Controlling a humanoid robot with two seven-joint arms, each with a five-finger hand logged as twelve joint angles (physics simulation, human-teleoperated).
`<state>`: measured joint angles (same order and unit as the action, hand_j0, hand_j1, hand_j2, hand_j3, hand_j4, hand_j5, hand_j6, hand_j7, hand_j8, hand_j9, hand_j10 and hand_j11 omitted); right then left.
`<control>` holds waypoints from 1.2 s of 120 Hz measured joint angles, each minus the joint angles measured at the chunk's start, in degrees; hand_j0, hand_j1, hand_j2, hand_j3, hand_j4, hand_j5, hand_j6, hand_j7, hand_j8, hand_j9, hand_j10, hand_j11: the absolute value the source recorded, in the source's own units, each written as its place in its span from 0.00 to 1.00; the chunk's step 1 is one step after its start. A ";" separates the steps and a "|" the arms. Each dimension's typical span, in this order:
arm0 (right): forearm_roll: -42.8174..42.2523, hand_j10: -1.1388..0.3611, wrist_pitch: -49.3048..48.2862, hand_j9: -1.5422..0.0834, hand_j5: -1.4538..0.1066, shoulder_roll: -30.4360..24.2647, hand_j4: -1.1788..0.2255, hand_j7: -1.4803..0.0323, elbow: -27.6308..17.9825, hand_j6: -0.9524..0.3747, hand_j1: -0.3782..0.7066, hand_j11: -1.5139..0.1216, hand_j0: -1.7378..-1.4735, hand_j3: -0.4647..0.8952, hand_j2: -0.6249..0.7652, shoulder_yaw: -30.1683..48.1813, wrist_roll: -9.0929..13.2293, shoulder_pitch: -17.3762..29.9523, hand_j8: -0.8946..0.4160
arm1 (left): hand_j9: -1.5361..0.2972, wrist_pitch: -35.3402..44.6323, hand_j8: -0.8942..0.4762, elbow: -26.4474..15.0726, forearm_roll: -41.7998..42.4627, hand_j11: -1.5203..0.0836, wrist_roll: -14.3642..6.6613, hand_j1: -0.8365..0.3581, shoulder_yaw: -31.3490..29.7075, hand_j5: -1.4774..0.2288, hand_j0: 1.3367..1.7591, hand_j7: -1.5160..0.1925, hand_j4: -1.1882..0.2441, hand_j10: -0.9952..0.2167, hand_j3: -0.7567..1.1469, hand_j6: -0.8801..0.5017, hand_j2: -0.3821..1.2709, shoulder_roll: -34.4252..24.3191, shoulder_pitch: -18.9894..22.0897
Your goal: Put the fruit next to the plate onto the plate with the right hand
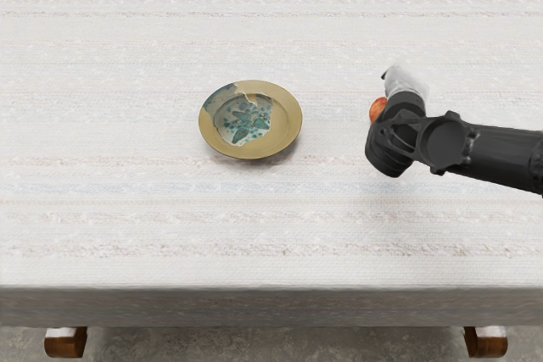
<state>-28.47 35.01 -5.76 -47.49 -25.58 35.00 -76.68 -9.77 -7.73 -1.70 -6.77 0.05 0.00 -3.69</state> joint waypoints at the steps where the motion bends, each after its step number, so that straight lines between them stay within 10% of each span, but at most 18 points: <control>1: 0.00 0.58 0.00 0.74 0.71 0.06 0.65 0.75 0.08 0.51 0.32 0.71 0.30 0.34 0.41 0.00 0.00 0.06 0.48 | 0.67 0.00 0.48 0.00 0.00 0.76 0.00 0.76 0.00 0.69 0.76 0.71 0.67 0.63 0.40 0.47 0.26 0.00 0.00; 144: 0.31 0.46 -0.36 0.58 0.55 3.15 0.52 0.59 4.45 0.37 0.52 0.56 0.30 0.34 0.41 0.27 0.00 1.87 0.34 | 0.67 -0.01 0.48 0.00 -0.01 0.76 0.00 0.76 -0.06 0.69 0.76 0.71 0.67 0.63 0.40 0.47 0.26 0.00 0.00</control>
<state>-28.15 34.65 -2.62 -43.04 -25.31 35.00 -74.81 -9.79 -7.73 -1.71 -6.77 -0.01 0.00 -3.69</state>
